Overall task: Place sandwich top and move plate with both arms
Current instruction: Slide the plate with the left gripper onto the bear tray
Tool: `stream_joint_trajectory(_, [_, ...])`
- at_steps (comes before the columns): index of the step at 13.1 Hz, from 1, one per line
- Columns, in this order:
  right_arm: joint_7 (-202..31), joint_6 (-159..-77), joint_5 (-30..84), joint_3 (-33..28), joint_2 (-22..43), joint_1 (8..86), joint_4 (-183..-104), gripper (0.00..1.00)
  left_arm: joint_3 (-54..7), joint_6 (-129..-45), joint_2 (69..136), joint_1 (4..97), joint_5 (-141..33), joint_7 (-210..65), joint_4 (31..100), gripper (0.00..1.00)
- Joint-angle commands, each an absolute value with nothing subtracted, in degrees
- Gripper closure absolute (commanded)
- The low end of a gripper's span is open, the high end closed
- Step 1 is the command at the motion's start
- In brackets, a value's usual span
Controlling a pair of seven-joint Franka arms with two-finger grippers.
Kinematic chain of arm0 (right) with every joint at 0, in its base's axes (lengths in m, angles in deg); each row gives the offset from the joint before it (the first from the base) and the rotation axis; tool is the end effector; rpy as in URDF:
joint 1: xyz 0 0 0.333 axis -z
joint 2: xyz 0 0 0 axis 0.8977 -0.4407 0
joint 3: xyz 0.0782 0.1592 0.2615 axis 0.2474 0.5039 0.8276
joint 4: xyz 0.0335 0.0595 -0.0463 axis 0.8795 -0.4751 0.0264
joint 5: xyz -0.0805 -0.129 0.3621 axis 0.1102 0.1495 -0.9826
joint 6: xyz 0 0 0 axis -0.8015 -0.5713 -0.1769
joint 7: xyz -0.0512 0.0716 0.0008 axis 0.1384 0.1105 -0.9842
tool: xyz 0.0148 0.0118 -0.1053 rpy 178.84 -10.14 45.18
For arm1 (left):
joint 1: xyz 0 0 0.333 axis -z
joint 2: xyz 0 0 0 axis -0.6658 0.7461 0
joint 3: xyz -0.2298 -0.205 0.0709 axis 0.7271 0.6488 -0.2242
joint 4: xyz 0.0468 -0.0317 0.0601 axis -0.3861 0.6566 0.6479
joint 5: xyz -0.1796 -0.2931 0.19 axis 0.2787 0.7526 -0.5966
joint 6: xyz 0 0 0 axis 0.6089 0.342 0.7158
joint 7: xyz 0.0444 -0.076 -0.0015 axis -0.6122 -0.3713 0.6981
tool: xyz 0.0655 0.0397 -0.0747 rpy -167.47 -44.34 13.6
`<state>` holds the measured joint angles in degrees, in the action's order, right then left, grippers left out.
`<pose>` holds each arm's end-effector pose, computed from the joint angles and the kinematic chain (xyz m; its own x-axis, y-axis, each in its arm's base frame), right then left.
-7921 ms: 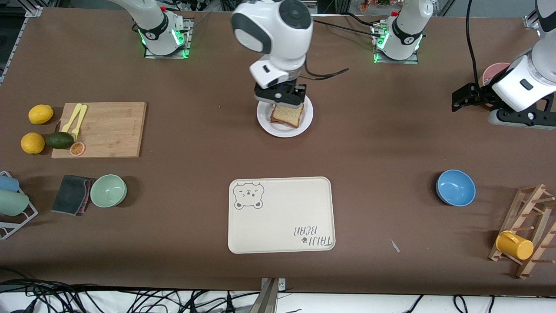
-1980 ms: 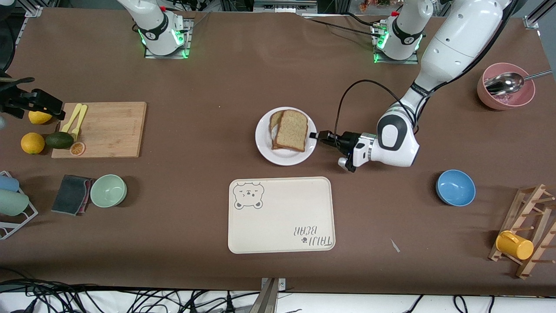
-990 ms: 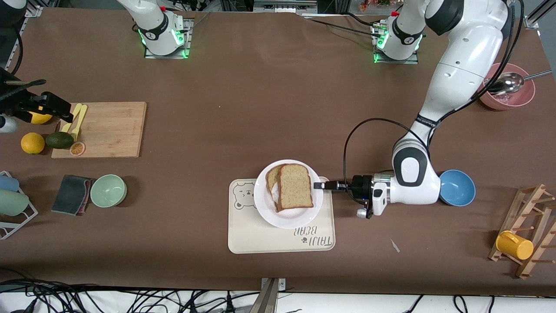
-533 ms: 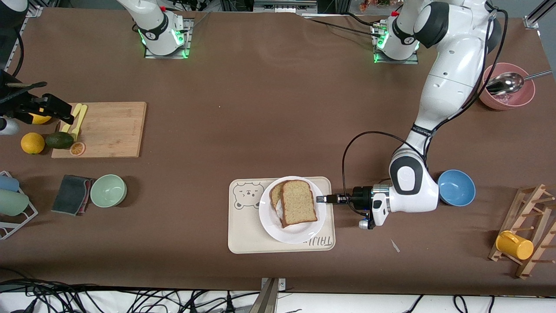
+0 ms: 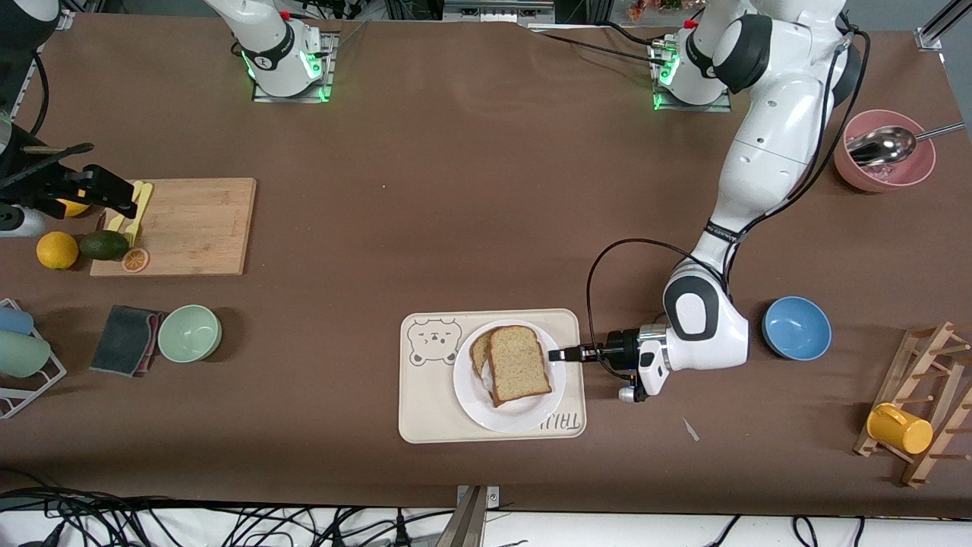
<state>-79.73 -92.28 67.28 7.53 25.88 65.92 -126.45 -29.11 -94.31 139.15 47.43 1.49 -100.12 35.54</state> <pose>0.5978 0.0188 0.6089 0.9994 0.0345 -0.0072 0.0348 -0.9984 0.0449 0.7173 -0.2250 0.1286 0.9831 0.0966 -0.1553 0.1826 -0.4741 0.8613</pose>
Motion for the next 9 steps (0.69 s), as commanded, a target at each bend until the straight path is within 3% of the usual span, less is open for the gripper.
stream_joint_trajectory(1, [-80.19, -92.32, 67.18, 7.44, 24.92, 65.79, -125.93, 0.00, -29.28, -94.25, 140.15, 48.33, 4.71, -100.62, 32.88, 1.00])
stream_joint_trajectory(9, [-80.02, -92.41, 67.09, 7.44, 24.30, 65.61, -125.84, 0.00, -29.89, -94.34, 140.59, 48.60, 3.93, -100.44, 32.53, 1.00])
